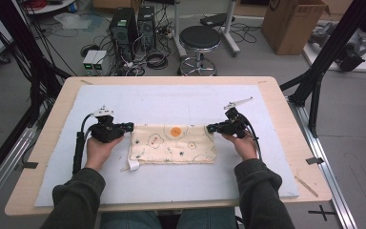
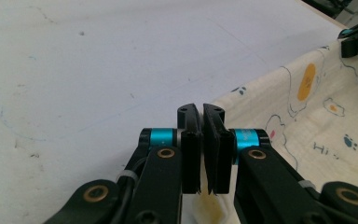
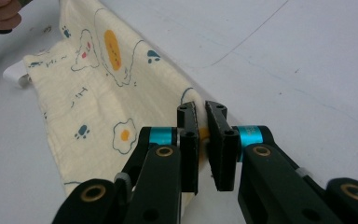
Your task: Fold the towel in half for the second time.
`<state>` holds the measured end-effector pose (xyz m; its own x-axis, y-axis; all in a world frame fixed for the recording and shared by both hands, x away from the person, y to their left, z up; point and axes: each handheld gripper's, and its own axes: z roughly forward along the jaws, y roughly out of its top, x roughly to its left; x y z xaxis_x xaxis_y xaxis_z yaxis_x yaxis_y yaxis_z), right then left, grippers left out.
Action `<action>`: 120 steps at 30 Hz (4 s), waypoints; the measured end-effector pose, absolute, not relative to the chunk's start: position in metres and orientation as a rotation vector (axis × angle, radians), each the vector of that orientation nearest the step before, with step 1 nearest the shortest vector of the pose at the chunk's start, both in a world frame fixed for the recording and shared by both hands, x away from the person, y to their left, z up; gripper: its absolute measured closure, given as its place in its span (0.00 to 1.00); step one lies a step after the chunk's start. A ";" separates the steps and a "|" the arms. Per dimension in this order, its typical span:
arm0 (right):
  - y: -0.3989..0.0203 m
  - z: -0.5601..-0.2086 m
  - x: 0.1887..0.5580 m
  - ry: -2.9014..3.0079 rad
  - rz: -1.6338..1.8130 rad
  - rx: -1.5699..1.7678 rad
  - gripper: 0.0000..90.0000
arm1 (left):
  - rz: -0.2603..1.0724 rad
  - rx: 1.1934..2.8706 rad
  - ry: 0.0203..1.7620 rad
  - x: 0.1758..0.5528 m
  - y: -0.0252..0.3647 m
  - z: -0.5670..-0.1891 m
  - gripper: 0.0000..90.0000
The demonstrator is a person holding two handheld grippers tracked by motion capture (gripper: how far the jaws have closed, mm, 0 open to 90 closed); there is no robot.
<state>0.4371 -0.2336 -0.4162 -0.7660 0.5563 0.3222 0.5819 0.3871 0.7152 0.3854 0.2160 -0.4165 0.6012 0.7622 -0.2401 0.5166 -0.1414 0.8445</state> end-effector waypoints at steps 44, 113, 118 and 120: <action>-0.239 -0.414 0.393 -2.658 -1.419 -0.858 0.92 | 0.315 1.894 0.890 0.337 0.216 -0.420 0.94; -0.154 -0.408 0.382 -2.723 -1.265 -0.638 0.91 | 0.185 2.115 0.723 0.339 0.144 -0.416 0.99; -0.143 -0.413 0.378 -2.760 -1.184 -0.608 0.91 | 0.188 2.196 0.726 0.340 0.141 -0.423 0.99; -0.142 -0.415 0.378 -2.781 -1.151 -0.592 0.90 | 0.190 2.202 0.730 0.340 0.141 -0.423 0.99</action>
<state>0.3779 -0.1421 -0.4152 -0.9230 0.3214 0.2117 0.3770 0.6445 0.6652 0.3405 0.1411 -0.4235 0.8228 0.5599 -0.0977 0.4412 -0.5208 0.7308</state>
